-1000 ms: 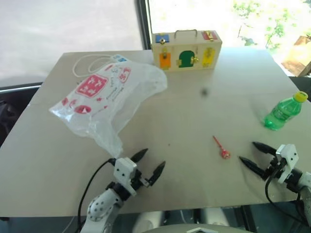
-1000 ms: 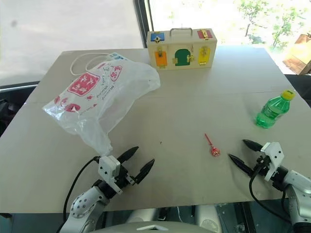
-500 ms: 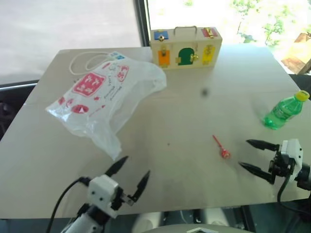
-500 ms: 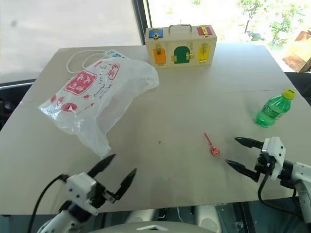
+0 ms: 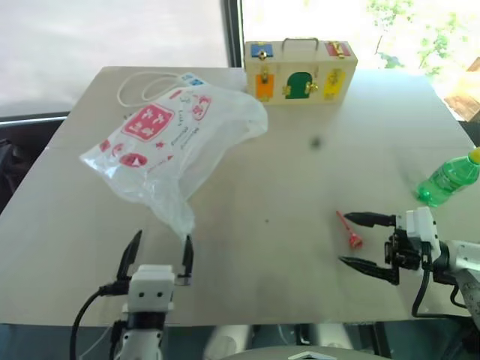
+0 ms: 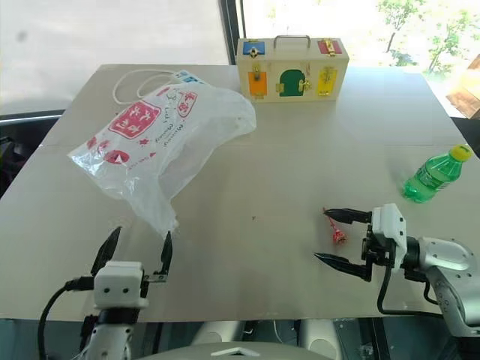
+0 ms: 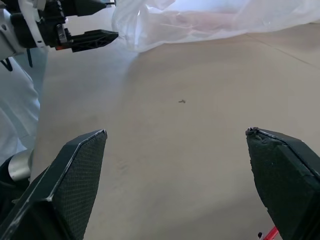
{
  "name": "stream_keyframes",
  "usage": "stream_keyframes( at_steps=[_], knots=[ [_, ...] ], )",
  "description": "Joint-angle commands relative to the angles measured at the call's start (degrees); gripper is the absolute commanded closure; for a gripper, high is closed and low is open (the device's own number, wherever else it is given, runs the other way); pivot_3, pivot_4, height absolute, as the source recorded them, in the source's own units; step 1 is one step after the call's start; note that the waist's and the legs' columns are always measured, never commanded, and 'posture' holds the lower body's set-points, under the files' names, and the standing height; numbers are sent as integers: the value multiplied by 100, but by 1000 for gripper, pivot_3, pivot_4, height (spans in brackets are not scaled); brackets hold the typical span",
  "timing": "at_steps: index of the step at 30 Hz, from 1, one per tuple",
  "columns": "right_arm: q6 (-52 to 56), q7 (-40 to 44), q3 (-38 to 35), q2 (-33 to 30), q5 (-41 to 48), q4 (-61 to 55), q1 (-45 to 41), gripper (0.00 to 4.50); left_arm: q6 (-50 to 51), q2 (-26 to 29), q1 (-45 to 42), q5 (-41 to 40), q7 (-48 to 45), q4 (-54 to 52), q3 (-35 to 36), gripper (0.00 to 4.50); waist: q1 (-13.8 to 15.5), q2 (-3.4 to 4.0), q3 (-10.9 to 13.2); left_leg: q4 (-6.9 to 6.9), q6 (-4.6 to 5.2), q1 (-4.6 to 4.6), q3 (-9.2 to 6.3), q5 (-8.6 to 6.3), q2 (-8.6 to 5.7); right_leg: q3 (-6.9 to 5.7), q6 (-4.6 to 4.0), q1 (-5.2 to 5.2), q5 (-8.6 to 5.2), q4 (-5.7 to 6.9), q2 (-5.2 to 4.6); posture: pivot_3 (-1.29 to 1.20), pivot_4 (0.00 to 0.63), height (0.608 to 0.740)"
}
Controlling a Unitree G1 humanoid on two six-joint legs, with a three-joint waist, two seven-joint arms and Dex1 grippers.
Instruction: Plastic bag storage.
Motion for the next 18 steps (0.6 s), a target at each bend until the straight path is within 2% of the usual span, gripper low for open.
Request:
stream_keyframes(
  at_steps=[1, 9, 14, 18],
  knots=[
    [-92, 12, -60, 7, -1, -3, -112, 0, 95, 88, -200, -150, -60, 147, -126, 71, -5, 0, 0, 0, 0, -1, 0, 0, 1, -1, -1, -1, 0, 1, 3, 0, 150, 740],
    [-122, -78, 71, 144, -108, -14, -157, 0, 324, 455, -1078, -635, -281, 602, -2, 71, -13, 4, -2, 5, -1, 4, 0, 1, 9, -3, -2, 0, 1, 7, 8, 0, 150, 740],
    [-111, -80, 59, 138, -140, 29, -198, 0, 97, 682, -1013, -1004, -531, 604, -57, 71, -23, 5, -3, 6, 0, 6, 0, 1, 9, 2, -4, -1, 3, 7, 9, 0, 150, 740],
    [-106, -148, 84, 187, -178, -18, -160, 0, 110, 563, -970, -1133, -346, 560, 51, 71, -19, 6, -3, 5, -1, 6, 0, 0, 10, 3, -4, 0, 3, 7, 9, 0, 150, 740]
  ],
)
